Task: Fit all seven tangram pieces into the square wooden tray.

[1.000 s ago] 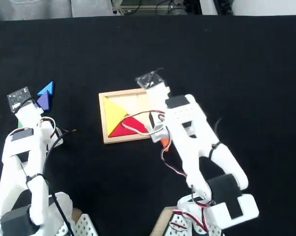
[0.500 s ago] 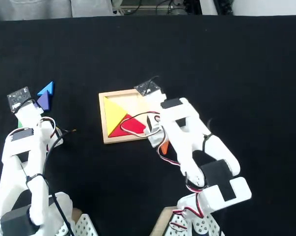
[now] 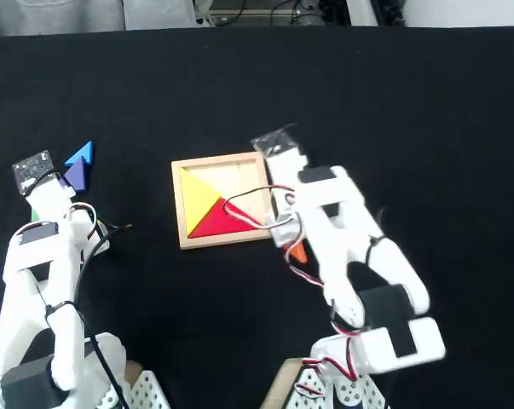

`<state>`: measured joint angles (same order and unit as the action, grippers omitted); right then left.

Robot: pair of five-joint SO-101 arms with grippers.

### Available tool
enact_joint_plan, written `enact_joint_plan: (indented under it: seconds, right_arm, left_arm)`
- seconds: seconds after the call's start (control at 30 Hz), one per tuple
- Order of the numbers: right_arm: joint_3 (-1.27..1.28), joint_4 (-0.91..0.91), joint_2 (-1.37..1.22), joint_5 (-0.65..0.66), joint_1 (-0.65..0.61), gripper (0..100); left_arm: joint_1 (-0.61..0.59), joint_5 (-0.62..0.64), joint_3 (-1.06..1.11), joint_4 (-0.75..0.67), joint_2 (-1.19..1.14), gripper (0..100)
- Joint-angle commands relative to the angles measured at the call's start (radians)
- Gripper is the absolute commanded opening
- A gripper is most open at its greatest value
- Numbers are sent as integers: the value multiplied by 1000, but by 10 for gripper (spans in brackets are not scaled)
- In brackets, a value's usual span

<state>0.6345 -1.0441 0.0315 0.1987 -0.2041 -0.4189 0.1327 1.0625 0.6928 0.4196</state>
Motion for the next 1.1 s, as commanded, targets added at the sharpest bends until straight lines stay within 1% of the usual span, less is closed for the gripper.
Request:
enact_joint_plan:
  seconds: [0.0, 0.1, 0.2, 0.33, 0.43, 0.6, 0.63, 0.87, 0.97, 1.07]
  right_arm:
    - [-31, -32, 91, 11, 44, 110]
    - [-31, -55, 113, 11, 63, 110]
    - [-27, -63, 113, 8, 49, 110]
    - [2, -21, 111, 0, 11, 110]
    - [35, 37, 111, -38, 8, 115]
    - [47, 52, 111, -112, 5, 243]
    - [53, 55, 111, -120, 0, 255]
    - [51, 58, 111, -123, -74, 244]
    - [59, 83, 105, -123, -71, 244]
    - [61, 110, 41, -123, -55, 244]
  left_arm:
    - [-4, -6, -8, -14, 3, 130]
    - [-4, -6, -8, -14, 3, 130]
    - [-4, -6, -8, -14, 3, 130]
    - [-4, -6, -8, -14, 3, 130]
    - [-4, -6, -8, -14, 3, 130]
    - [-4, -6, -8, -14, 3, 130]
    - [-4, -6, -8, -14, 3, 130]
    - [-4, -6, -8, -14, 3, 130]
    - [-4, -6, -8, -14, 3, 130]
    - [-4, -6, -8, -14, 3, 130]
